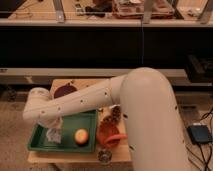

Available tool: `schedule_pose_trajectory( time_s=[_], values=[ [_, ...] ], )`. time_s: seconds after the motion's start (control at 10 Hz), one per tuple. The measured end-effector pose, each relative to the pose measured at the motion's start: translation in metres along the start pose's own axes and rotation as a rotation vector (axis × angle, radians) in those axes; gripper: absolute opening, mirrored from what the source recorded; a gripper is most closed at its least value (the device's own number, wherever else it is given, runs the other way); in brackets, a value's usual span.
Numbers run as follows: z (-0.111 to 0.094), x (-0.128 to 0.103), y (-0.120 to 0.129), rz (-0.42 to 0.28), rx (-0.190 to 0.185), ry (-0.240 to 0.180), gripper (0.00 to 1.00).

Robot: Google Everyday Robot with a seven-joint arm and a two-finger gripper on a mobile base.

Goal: Wipe tray with towel

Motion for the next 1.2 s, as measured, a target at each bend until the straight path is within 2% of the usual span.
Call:
schedule_pose_trajectory(
  time_s=[0.2, 0.4, 0.5, 0.6, 0.7, 0.8, 1.0, 1.1, 1.2],
  values=[
    [0.012, 0.004, -0.004, 0.007, 0.001, -0.016, 0.0],
    [0.031, 0.002, -0.01, -0.008, -0.036, -0.035, 0.0],
    [0.046, -0.001, -0.01, -0.009, -0.052, -0.056, 0.0],
    [0.058, -0.003, -0.008, -0.007, -0.057, -0.069, 0.0],
    [0.064, -0.005, -0.008, 0.0, -0.043, -0.082, 0.0],
    [0.067, -0.006, -0.003, 0.01, -0.035, -0.088, 0.0],
    [0.059, -0.004, 0.01, 0.039, -0.032, -0.088, 0.0],
    [0.053, 0.0, 0.019, 0.057, -0.035, -0.084, 0.0],
    [0.045, 0.006, 0.032, 0.075, -0.057, -0.091, 0.0]
  ],
)
